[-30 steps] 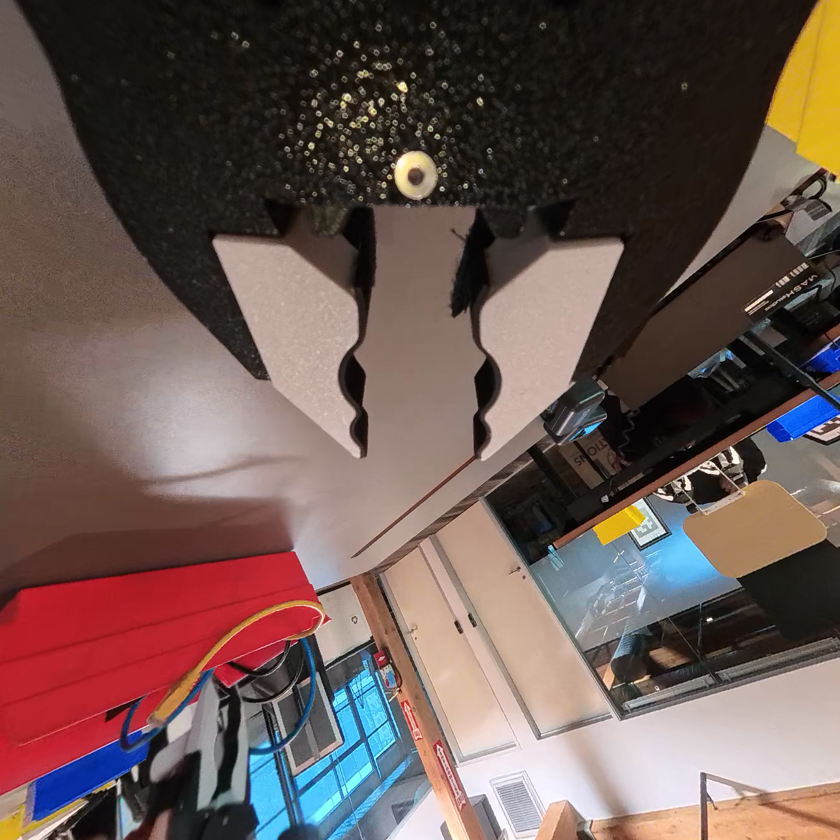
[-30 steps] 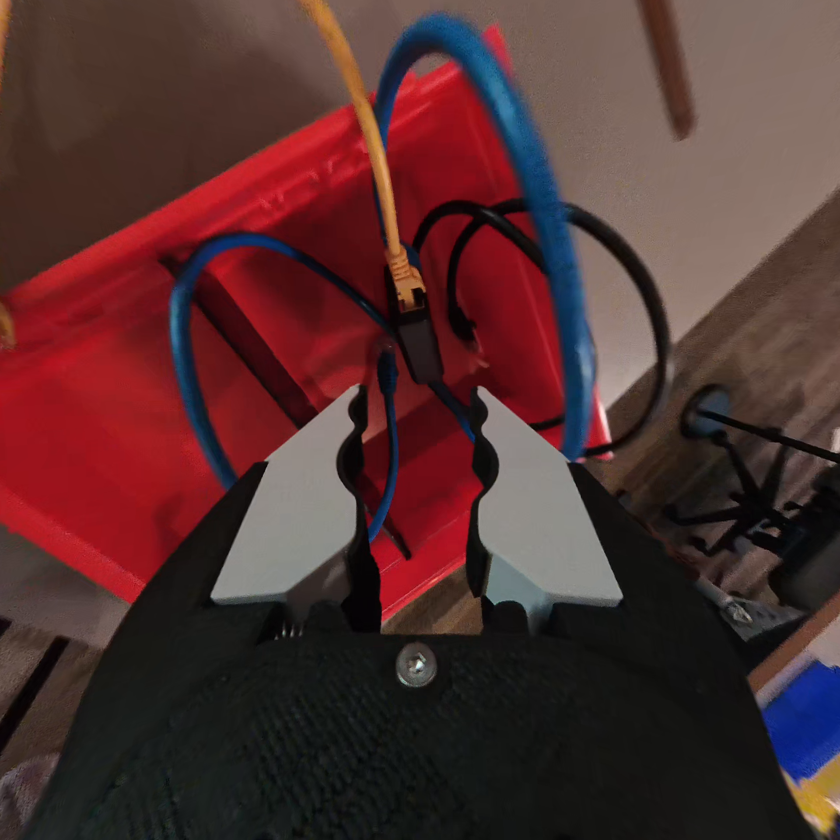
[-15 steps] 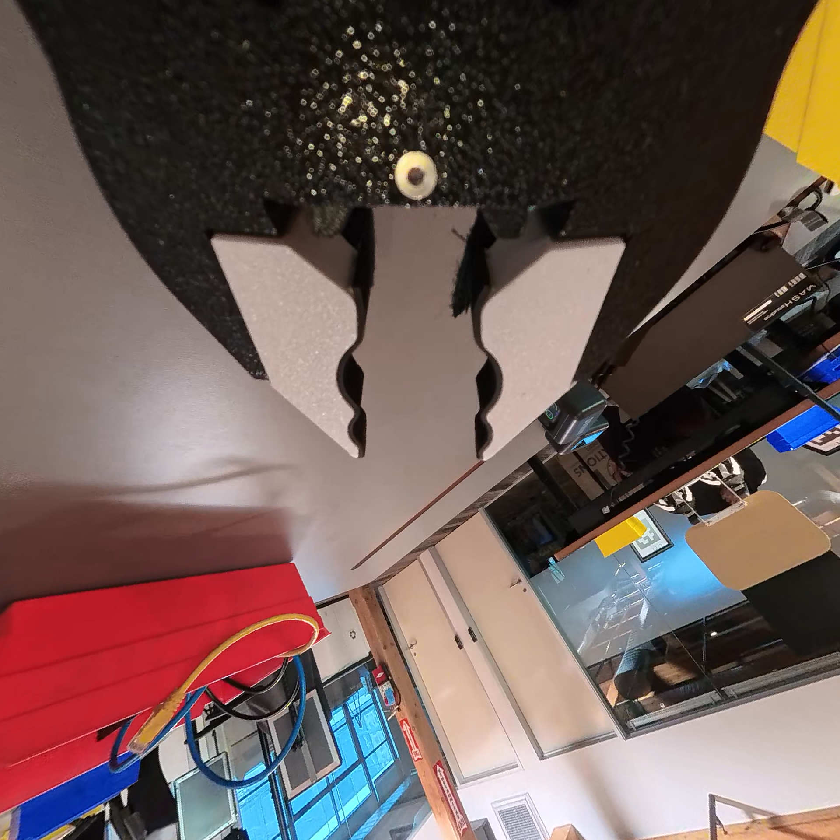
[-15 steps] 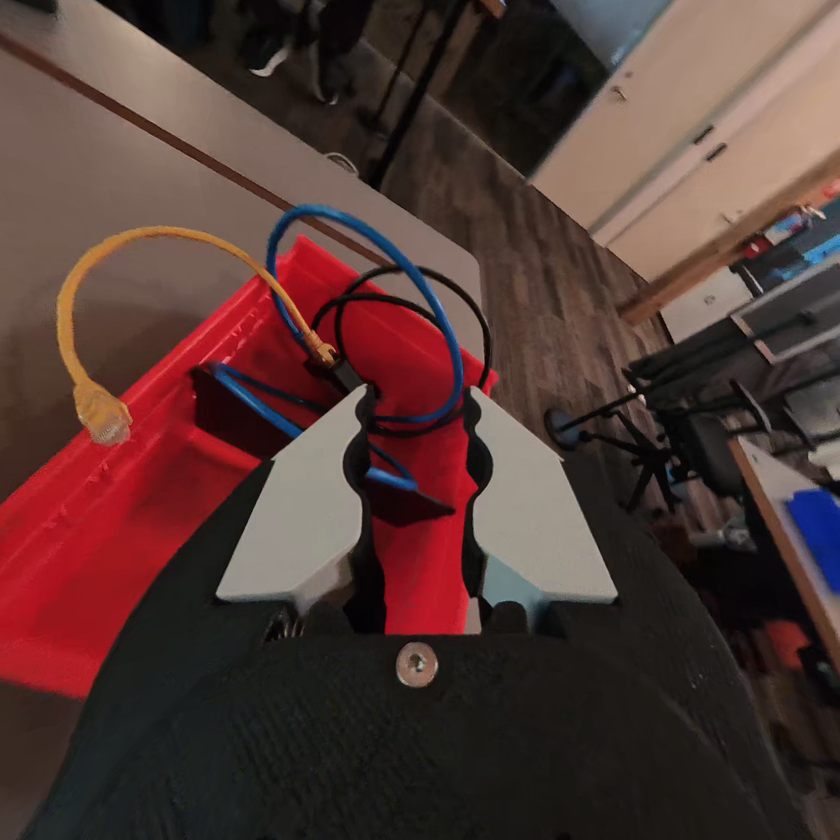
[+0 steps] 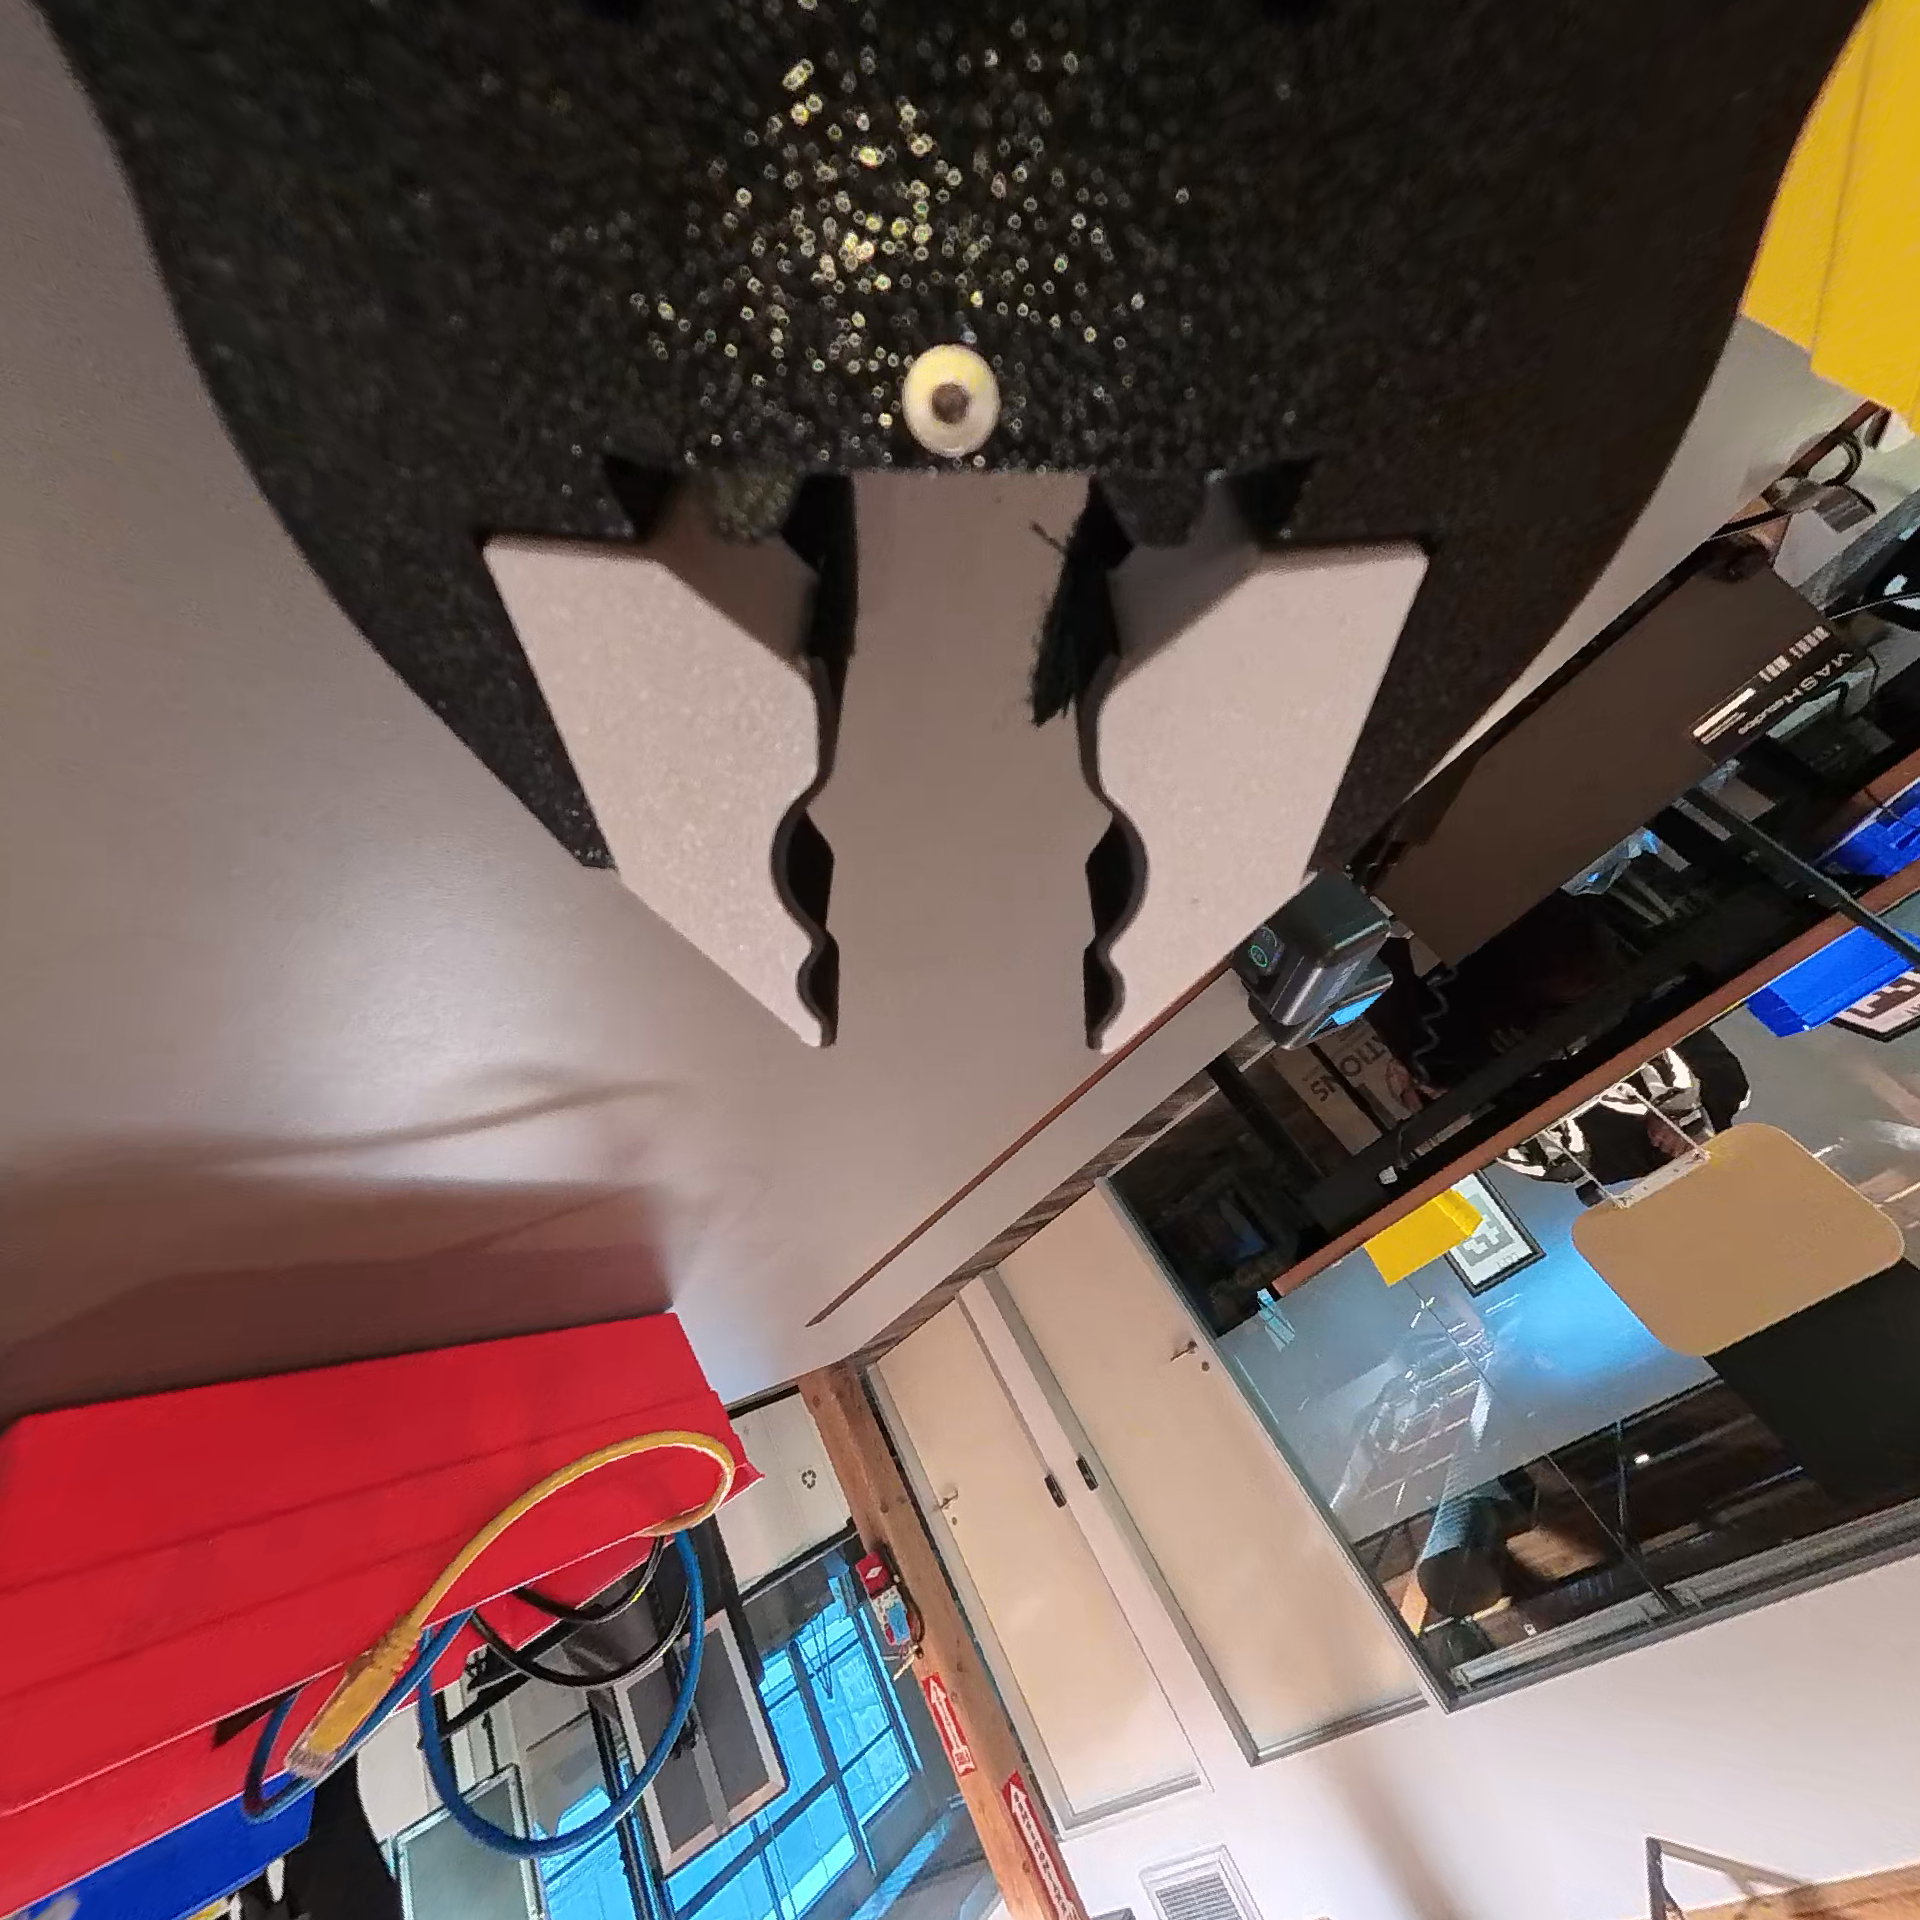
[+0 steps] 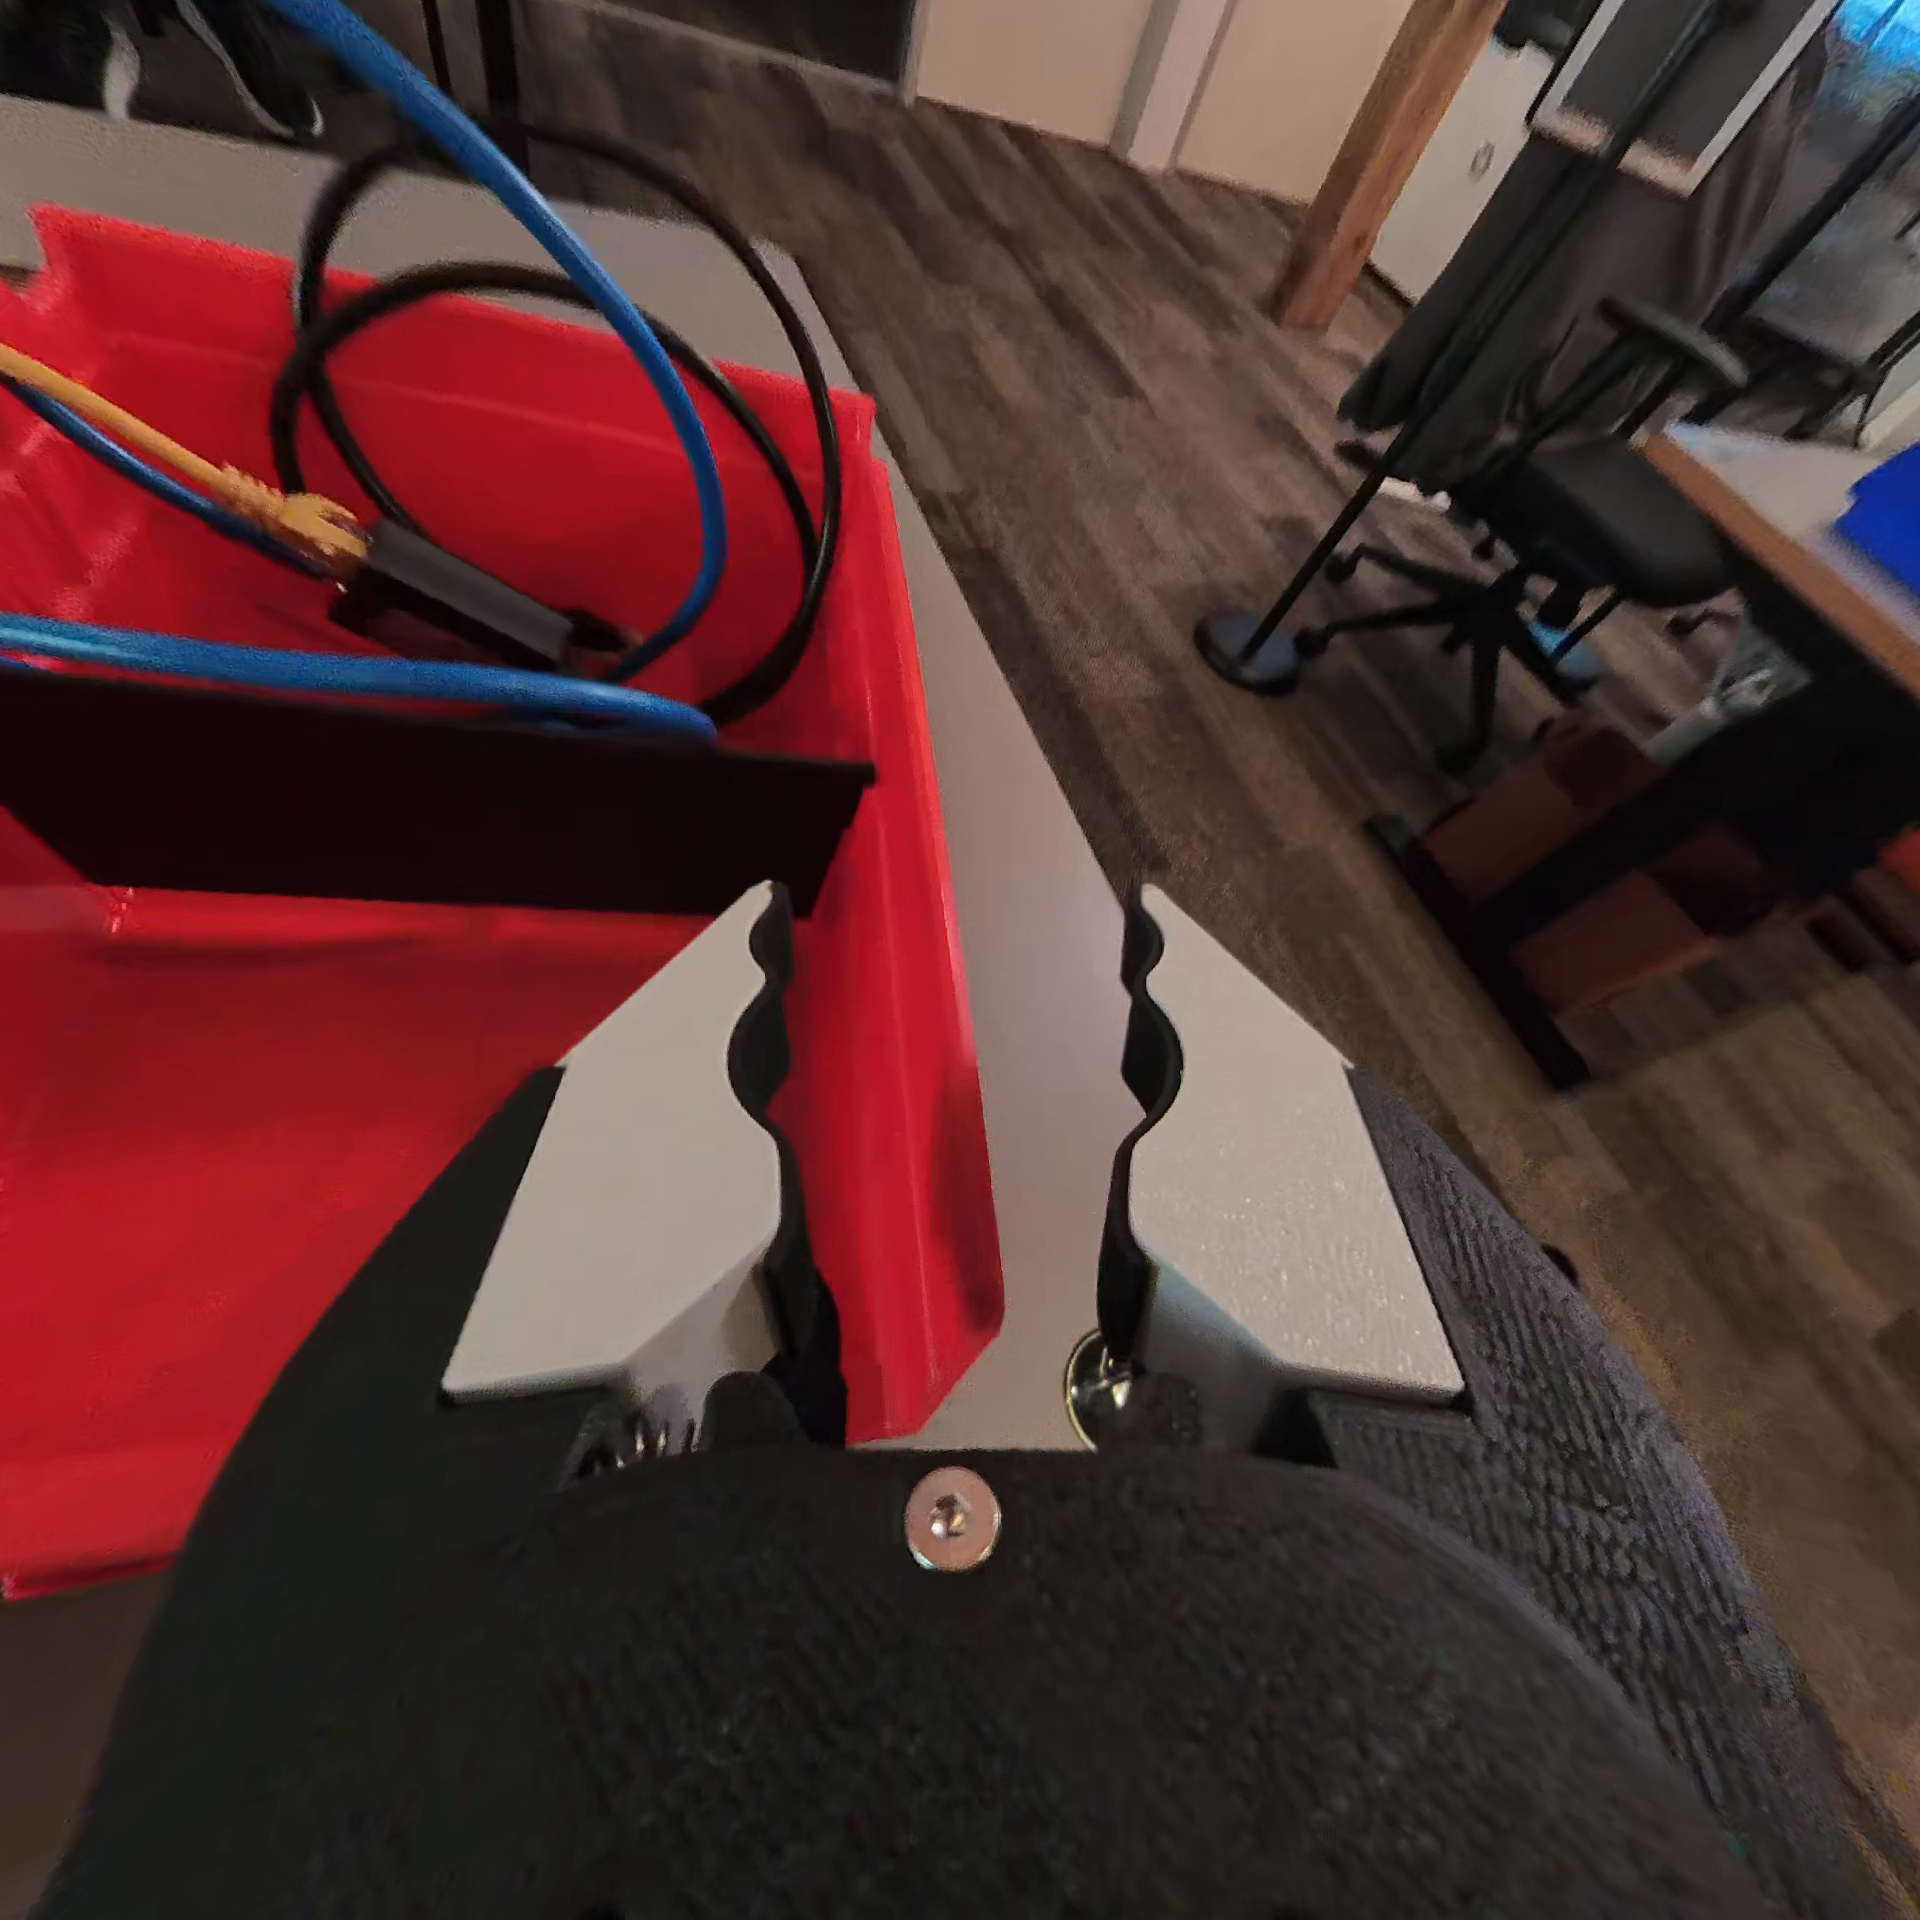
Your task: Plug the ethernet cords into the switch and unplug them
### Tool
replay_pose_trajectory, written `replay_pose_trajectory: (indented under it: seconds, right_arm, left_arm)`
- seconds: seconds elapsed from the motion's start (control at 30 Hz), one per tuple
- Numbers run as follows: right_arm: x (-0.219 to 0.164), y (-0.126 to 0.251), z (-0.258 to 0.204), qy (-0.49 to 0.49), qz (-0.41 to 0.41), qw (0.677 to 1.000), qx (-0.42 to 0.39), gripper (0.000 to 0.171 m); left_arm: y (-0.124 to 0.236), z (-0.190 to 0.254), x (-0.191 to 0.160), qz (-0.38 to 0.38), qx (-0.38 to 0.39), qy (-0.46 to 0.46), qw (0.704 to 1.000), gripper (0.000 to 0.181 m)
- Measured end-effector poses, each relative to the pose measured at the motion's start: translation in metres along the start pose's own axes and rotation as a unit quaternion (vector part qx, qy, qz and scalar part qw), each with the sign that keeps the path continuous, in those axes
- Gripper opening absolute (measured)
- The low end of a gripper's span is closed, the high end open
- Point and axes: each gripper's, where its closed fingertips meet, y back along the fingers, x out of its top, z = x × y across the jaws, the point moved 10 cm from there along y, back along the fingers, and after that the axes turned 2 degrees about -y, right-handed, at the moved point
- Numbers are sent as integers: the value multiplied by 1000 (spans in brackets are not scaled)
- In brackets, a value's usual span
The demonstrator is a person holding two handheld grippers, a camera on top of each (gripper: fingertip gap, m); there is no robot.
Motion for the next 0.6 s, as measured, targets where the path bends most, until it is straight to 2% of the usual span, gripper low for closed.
replay_pose_trajectory:
  seconds: [0.27,0.6]
  right_arm:
    - [-17,-15,10,-40,-57,997,36,65]
    - [-35,-32,7,-62,-124,986,90,45]
  left_arm:
    - [-1,1,-1,-10,2,-7,1000,45]
    - [-2,2,-2,-21,4,-17,1000,45]
